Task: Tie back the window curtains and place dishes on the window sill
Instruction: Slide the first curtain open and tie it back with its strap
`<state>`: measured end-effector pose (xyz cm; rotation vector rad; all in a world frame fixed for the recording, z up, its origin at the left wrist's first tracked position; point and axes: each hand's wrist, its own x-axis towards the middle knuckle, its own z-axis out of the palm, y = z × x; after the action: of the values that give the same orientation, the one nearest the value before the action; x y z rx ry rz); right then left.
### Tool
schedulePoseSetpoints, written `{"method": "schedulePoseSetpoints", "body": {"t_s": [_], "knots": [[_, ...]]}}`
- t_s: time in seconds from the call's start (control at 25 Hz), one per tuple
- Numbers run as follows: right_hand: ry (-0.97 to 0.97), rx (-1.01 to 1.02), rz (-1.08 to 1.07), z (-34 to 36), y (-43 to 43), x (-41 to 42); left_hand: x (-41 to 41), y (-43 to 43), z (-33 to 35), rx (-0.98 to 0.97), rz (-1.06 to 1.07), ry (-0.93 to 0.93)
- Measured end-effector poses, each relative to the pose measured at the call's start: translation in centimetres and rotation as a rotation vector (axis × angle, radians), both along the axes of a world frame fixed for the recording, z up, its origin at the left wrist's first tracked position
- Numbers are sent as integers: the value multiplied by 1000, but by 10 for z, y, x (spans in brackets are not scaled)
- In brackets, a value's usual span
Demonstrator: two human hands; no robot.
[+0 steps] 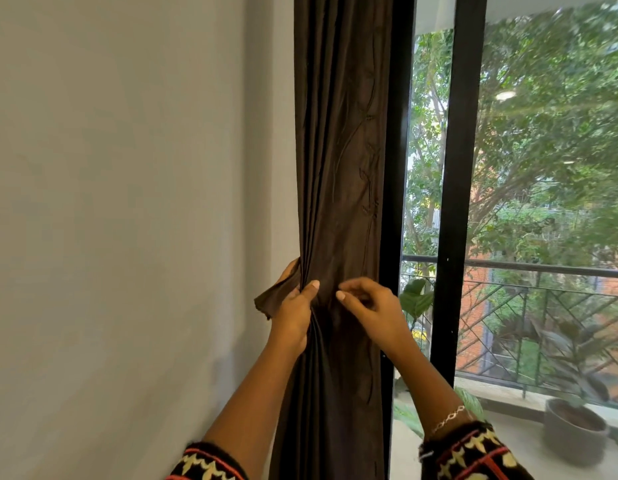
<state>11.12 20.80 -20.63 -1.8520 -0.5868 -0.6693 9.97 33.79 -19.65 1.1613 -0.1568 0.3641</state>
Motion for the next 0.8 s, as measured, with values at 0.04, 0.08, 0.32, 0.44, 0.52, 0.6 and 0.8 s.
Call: {"method": "schedulePoseSetpoints", "body": {"t_s": [0.04, 0.08, 0.32, 0.44, 0.52, 0.6, 0.8], "knots": [[-7, 37, 37, 5, 1, 3, 2, 2, -1, -7, -17, -16], [-7, 82, 72, 10, 2, 5, 3, 5, -2, -10, -33, -39], [99, 482, 75, 23, -6, 31, 9, 28, -3, -96, -231, -93], [390, 622, 385, 27, -9, 44, 9, 34, -1, -84, -288, -99], [449, 579, 475, 29, -9, 46, 8, 36, 0, -79, -299, -93], [424, 548, 462, 30, -7, 46, 7, 38, 0, -81, -290, -95], [81, 261, 69, 23, 7, 37, 4, 32, -1, -82, -243, -120]]}}
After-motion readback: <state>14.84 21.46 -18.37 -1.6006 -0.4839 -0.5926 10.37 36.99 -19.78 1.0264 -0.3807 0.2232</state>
